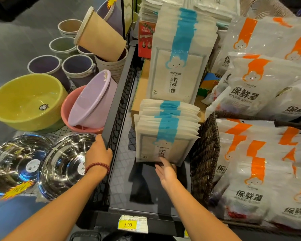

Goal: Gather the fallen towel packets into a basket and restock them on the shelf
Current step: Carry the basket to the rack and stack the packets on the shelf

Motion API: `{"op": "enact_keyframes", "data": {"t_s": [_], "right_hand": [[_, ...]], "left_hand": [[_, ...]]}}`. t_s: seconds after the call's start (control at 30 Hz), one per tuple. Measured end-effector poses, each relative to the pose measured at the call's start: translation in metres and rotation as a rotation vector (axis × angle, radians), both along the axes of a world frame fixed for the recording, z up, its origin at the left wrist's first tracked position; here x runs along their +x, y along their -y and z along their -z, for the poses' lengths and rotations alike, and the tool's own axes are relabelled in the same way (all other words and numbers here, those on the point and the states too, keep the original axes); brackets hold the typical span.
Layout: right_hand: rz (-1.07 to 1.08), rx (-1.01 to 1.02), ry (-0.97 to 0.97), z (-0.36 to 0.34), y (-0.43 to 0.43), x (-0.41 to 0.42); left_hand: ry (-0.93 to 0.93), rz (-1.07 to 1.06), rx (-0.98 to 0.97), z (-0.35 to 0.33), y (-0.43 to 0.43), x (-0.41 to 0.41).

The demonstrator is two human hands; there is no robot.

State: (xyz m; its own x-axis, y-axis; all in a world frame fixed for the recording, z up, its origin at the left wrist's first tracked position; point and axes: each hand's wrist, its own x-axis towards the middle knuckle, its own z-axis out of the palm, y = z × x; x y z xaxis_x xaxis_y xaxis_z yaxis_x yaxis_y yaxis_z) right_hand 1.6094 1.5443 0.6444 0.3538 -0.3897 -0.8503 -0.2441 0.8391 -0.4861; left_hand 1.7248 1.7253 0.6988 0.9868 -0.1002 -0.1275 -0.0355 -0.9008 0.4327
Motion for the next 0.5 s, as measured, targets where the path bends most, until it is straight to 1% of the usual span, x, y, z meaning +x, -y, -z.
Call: {"op": "enact_keyframes", "data": {"t_s": [0.13,0.23,0.33,0.43,0.5], "right_hand": [[-0.143,-0.076,-0.080,-0.007,0.006,-0.007],[-0.221,-0.190,-0.096,-0.016,0.011,-0.017],[-0.388,-0.335,-0.120,-0.034,0.017,-0.029],[-0.636,-0.507,-0.140,-0.062,0.021,-0.042],[-0.806,-0.593,-0.110,-0.080,0.021,-0.053]], "left_hand": [[0.030,-0.004,-0.010,0.003,0.000,0.001],[0.004,0.003,-0.047,0.002,-0.002,0.004],[-0.115,0.037,-0.156,-0.006,-0.005,0.005],[-0.267,0.056,-0.253,-0.019,-0.014,-0.006],[-0.325,0.009,-0.274,-0.027,-0.027,-0.028]]}}
